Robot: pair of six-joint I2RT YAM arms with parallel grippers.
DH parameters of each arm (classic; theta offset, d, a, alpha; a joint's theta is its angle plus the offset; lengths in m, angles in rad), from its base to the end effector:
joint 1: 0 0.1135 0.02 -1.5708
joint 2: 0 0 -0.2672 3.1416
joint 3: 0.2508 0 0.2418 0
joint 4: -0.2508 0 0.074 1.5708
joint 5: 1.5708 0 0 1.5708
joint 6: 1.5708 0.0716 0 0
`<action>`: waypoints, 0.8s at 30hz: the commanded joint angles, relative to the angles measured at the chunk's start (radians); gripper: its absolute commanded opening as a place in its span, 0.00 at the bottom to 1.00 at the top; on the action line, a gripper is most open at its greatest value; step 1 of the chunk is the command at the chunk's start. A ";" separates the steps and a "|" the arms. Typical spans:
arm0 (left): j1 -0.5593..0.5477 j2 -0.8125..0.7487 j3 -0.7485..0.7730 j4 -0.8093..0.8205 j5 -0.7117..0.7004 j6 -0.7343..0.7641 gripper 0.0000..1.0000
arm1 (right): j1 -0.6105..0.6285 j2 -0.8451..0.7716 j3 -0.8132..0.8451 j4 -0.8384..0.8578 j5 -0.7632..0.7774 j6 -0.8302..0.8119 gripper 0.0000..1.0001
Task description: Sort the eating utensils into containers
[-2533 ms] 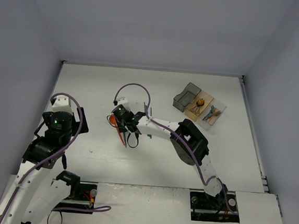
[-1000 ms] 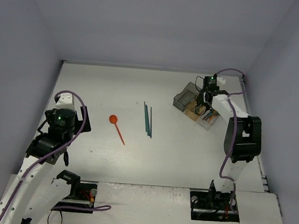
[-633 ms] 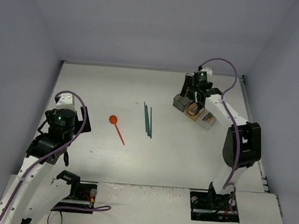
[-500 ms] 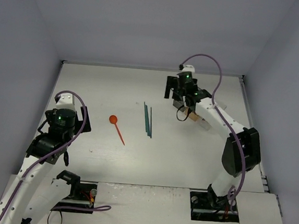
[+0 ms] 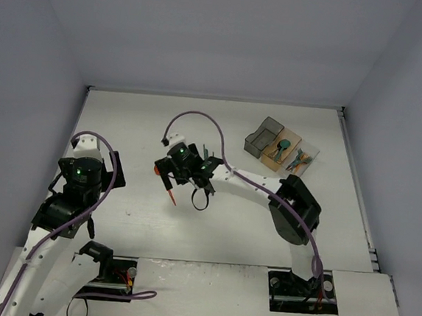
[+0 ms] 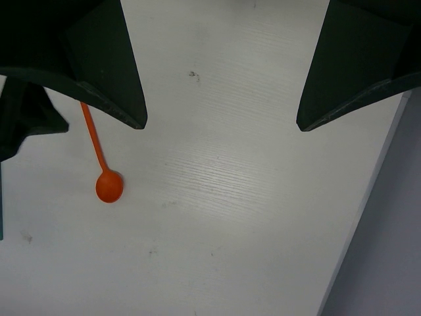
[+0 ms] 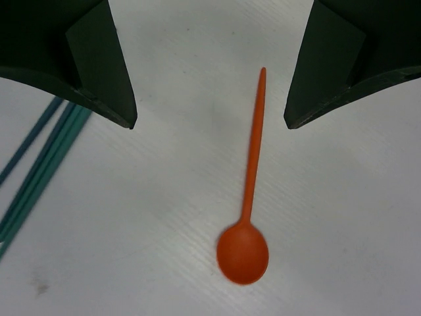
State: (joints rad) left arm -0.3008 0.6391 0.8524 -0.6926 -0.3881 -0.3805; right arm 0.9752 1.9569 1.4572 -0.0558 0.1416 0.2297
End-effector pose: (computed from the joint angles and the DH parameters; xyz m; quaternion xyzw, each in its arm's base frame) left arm 0.1477 -0.0174 0.3164 -0.1334 0.8340 -0.0148 0.5351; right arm 0.2766 0.3901 0.2251 -0.2854 0.8244 0.2238 0.4346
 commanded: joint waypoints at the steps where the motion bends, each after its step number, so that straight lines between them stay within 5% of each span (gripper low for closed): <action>1: -0.003 -0.006 0.007 0.036 -0.036 -0.007 0.97 | 0.038 0.076 0.099 0.045 0.008 -0.019 0.90; 6: -0.003 -0.010 0.007 0.030 -0.048 -0.012 0.97 | 0.061 0.159 0.156 0.045 0.010 -0.024 0.84; 24: -0.006 -0.011 0.005 0.027 -0.054 -0.015 0.97 | 0.082 0.309 0.231 0.090 0.051 -0.036 0.36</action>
State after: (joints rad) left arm -0.3019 0.6209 0.8524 -0.6996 -0.4210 -0.3828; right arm 1.0492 2.2543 1.6457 0.0053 0.1466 0.2058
